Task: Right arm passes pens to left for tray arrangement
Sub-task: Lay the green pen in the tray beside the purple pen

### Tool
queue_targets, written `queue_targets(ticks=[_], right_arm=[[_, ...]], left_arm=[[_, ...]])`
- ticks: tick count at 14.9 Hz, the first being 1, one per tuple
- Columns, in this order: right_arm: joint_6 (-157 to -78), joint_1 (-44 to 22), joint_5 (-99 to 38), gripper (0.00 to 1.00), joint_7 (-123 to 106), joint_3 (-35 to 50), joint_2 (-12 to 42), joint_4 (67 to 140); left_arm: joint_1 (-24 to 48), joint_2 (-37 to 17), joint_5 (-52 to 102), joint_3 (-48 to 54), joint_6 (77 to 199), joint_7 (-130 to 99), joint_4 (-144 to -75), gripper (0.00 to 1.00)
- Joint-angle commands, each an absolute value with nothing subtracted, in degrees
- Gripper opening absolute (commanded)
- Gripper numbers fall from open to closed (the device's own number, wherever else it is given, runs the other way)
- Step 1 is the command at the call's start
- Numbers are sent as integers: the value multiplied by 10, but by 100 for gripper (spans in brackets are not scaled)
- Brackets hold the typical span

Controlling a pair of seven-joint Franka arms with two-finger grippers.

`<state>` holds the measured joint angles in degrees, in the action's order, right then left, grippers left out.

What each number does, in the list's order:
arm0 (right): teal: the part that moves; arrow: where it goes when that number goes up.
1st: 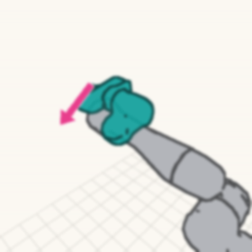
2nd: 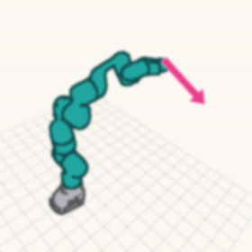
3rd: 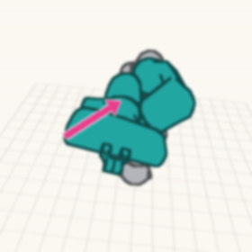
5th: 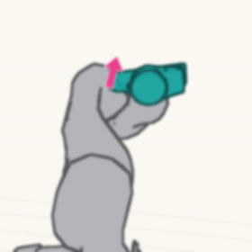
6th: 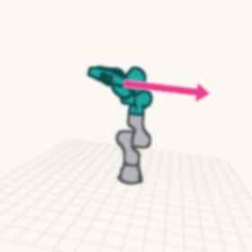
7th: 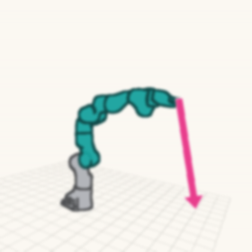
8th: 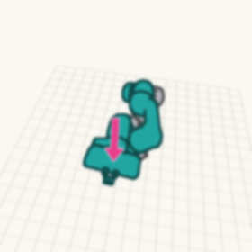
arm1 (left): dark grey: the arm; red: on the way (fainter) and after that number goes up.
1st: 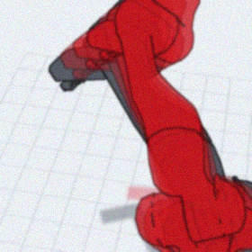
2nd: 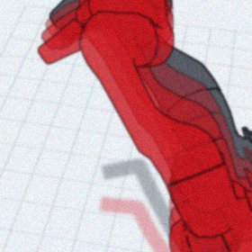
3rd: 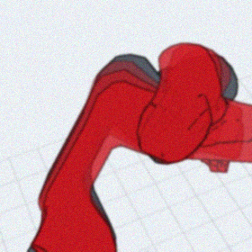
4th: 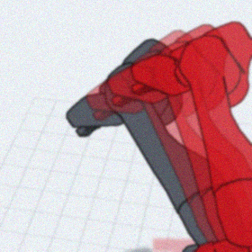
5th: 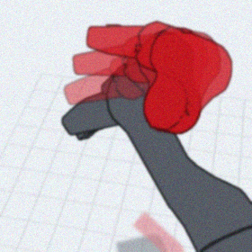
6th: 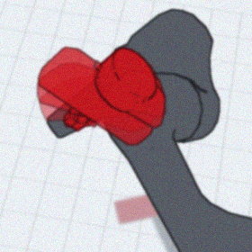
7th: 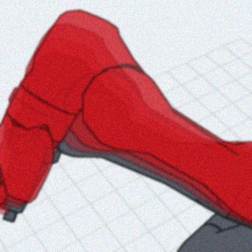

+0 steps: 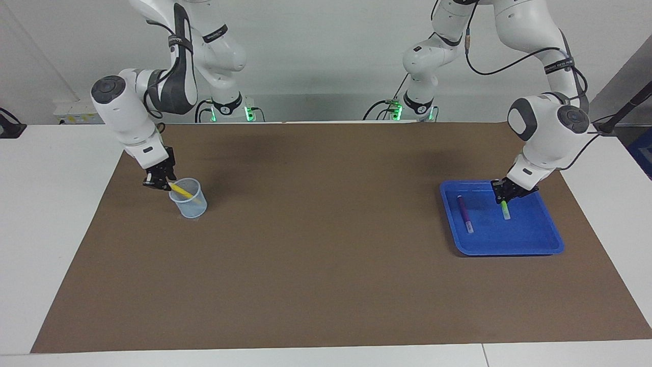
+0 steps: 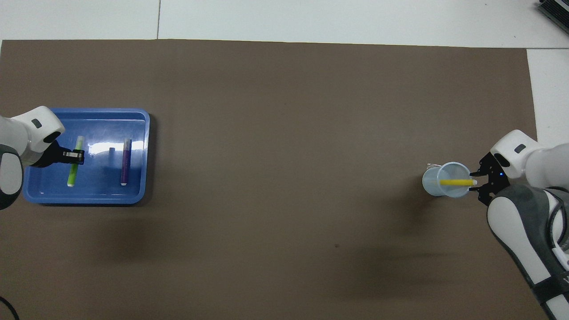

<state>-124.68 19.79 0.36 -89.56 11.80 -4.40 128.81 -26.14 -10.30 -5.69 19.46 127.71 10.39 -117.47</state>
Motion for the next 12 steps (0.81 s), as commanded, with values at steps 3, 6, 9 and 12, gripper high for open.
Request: queue_targets(ticks=[3,6,9,12], right_arm=[[-1254,205,14,32,-893,123,-44,1301],[-1255,205,11,32,-893,123,-43,1302],[-1255,206,11,32,-894,123,-43,1303],[-1266,206,11,32,-896,123,-43,1309]], left_arm=[[-268,-135,-75,198,1344,57,-1200,0],[-265,-138,-74,198,1362,41,-1212,0],[-265,-146,-75,198,1401,34,-1228,0],[-261,-146,-89,198,1402,35,-1225,0]])
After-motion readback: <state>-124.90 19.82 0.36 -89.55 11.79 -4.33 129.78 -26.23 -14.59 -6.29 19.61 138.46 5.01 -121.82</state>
